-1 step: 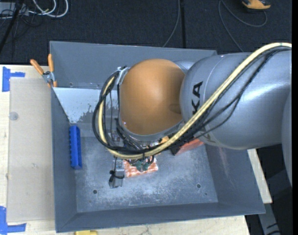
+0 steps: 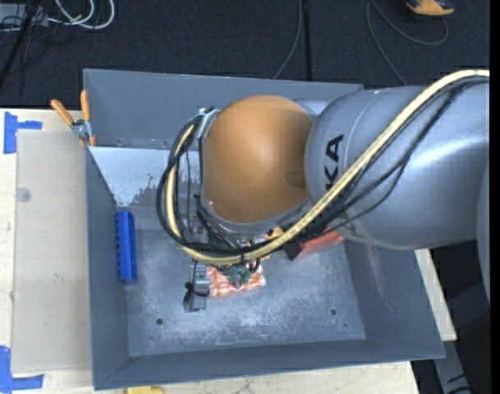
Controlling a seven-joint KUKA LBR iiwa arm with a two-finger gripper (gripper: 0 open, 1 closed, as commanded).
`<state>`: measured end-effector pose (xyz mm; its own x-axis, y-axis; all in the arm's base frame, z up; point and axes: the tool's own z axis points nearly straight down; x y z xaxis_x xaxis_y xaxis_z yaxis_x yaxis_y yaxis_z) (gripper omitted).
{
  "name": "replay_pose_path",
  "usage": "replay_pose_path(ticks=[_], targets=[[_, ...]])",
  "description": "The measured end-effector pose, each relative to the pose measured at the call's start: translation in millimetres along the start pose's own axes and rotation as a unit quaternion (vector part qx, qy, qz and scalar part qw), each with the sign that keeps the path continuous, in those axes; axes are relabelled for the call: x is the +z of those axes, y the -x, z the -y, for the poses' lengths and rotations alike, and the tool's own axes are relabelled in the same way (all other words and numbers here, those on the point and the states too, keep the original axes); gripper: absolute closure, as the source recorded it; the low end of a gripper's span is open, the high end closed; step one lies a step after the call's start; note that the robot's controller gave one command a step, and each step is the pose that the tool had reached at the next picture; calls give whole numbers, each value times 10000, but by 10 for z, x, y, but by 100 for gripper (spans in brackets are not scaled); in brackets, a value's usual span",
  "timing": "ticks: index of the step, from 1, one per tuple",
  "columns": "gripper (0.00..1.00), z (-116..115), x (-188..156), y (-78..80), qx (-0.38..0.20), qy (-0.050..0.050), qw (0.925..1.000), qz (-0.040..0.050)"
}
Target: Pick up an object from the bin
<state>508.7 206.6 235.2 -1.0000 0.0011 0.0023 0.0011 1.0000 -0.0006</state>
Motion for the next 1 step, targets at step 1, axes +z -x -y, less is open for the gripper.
replay_pose_path(ticks=[1], targets=[[0,127,175,-40,374,17,9993,28]])
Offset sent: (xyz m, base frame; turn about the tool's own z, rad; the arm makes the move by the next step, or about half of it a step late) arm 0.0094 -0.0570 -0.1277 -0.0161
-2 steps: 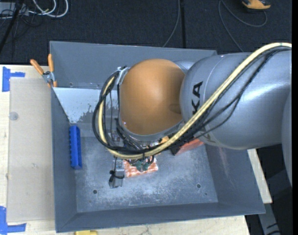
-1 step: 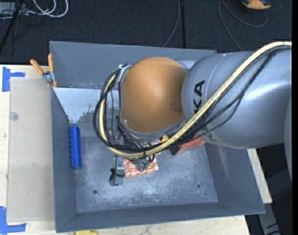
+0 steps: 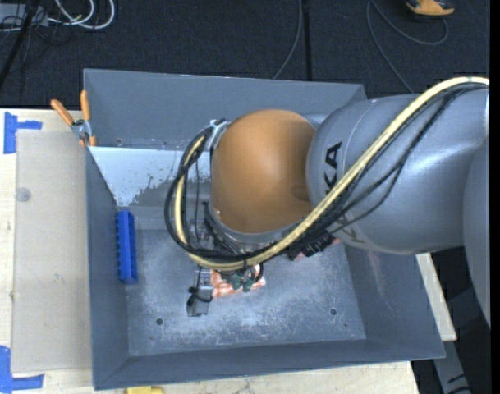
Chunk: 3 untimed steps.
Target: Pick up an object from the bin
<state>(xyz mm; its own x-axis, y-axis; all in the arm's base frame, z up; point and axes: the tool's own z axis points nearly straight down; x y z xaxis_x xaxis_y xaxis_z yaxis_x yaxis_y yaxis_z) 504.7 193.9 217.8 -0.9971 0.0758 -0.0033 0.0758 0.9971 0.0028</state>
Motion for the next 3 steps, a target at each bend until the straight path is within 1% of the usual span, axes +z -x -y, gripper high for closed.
replay_pose_path(ticks=[1,2,3], targets=[[0,190,435,40,642,-22,9979,-28],[0,479,1083,177,-266,-5,9996,0],[0,714,1523,258,-635,-9,9980,-28]])
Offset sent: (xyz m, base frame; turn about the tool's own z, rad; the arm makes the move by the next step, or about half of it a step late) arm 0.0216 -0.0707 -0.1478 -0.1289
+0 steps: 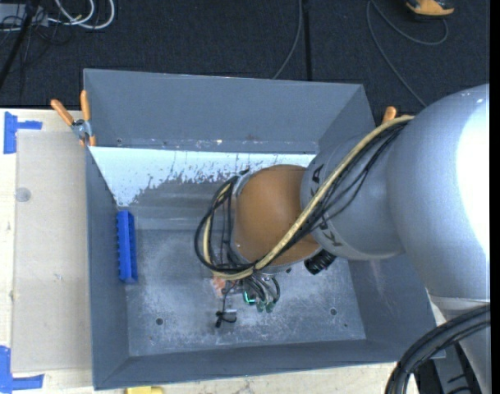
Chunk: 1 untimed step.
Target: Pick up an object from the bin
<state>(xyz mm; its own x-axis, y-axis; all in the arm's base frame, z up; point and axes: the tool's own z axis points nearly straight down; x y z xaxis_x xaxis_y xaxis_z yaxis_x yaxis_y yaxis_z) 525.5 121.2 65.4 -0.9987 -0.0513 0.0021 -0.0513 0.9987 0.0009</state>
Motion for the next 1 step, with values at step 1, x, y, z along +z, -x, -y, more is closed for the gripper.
replay_pose_path(ticks=[1], targets=[[0,98,-39,32,644,13,9979,16]])
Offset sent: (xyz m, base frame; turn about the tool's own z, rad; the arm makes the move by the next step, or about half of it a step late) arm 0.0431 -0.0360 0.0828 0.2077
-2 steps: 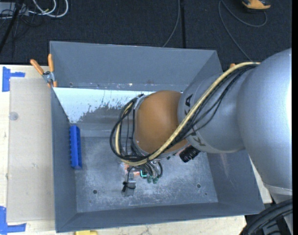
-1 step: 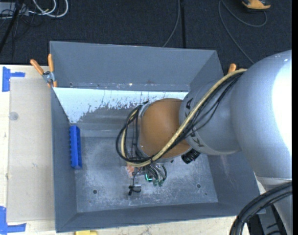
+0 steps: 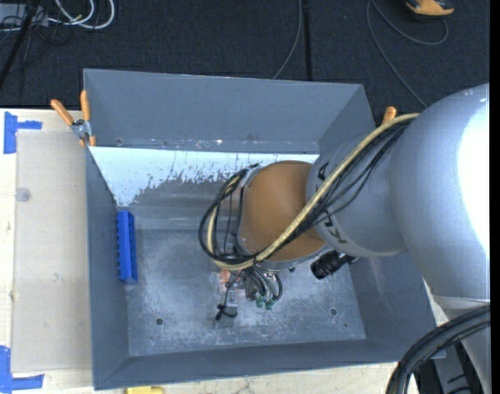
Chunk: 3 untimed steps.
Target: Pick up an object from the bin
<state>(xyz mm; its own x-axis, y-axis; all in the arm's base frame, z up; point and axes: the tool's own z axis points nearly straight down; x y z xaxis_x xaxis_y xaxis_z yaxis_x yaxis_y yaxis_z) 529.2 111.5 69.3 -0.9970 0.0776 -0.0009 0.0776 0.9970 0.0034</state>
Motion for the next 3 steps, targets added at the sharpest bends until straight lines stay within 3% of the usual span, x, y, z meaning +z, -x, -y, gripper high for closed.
replay_pose_path(ticks=[1,2,3], targets=[[0,105,-222,127,1148,-19,9934,-27],[0,191,-239,527,636,0,9980,19],[0,342,-134,619,85,-5,10000,18]])
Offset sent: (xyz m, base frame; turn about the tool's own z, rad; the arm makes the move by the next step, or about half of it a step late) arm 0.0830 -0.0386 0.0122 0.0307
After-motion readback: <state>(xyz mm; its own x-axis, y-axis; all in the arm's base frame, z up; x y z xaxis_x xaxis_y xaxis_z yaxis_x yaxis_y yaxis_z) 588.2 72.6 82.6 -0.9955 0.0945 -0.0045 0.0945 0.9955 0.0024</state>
